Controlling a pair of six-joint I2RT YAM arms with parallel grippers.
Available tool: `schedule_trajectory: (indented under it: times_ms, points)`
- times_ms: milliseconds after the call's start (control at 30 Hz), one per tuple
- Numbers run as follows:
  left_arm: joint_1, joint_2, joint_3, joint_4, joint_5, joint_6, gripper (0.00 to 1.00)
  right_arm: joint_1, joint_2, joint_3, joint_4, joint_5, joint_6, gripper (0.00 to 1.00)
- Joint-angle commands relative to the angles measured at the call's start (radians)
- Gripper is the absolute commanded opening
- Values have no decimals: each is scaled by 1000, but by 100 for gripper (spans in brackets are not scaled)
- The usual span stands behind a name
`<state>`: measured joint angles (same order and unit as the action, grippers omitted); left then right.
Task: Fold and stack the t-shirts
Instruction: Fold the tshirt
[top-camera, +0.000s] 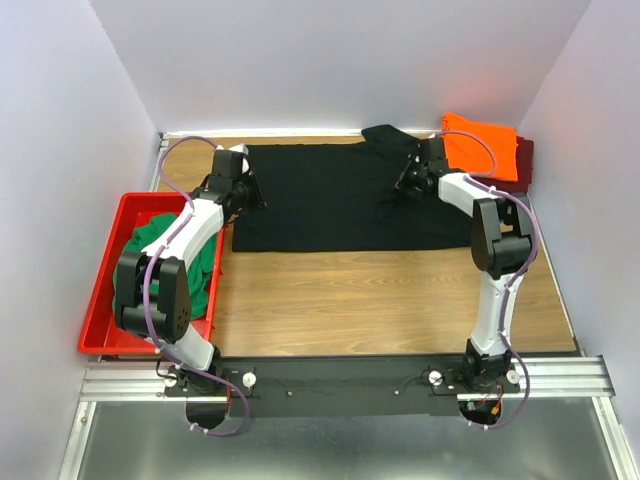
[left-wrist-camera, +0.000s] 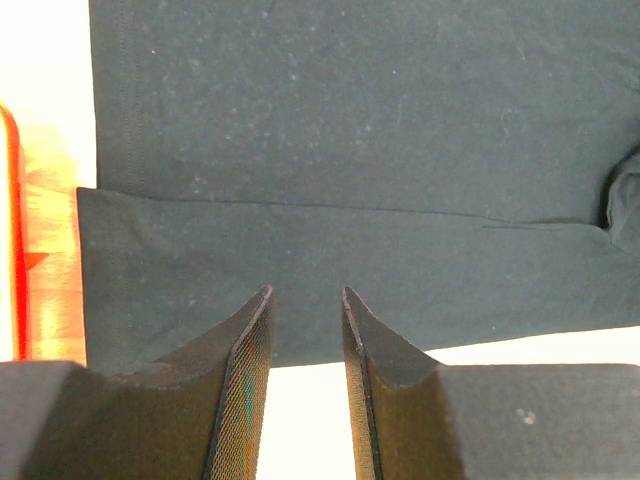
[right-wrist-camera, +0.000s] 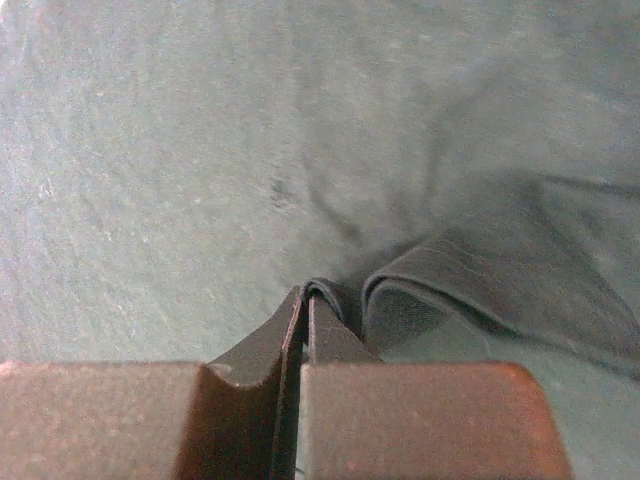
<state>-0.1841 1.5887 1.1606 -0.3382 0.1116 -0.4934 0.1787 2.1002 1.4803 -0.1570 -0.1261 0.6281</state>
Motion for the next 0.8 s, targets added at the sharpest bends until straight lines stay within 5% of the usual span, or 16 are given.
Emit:
schedule_trajectory:
  times_ms: [0,100,467,767]
  points:
    - [-8,1,-15,11,20,15,40,16,50,64,10,-32,-18,10]
    - [-9,-1,-19,11,25,10,40,21,70,100,10,-38,-24,10]
    - [-20,-18,-61,21,31,-16,41,21,40,150,4,-21,-108,54]
    - [-69,-6,-119,67,-41,-111,40,21,-263,-117,-49,172,-76,54]
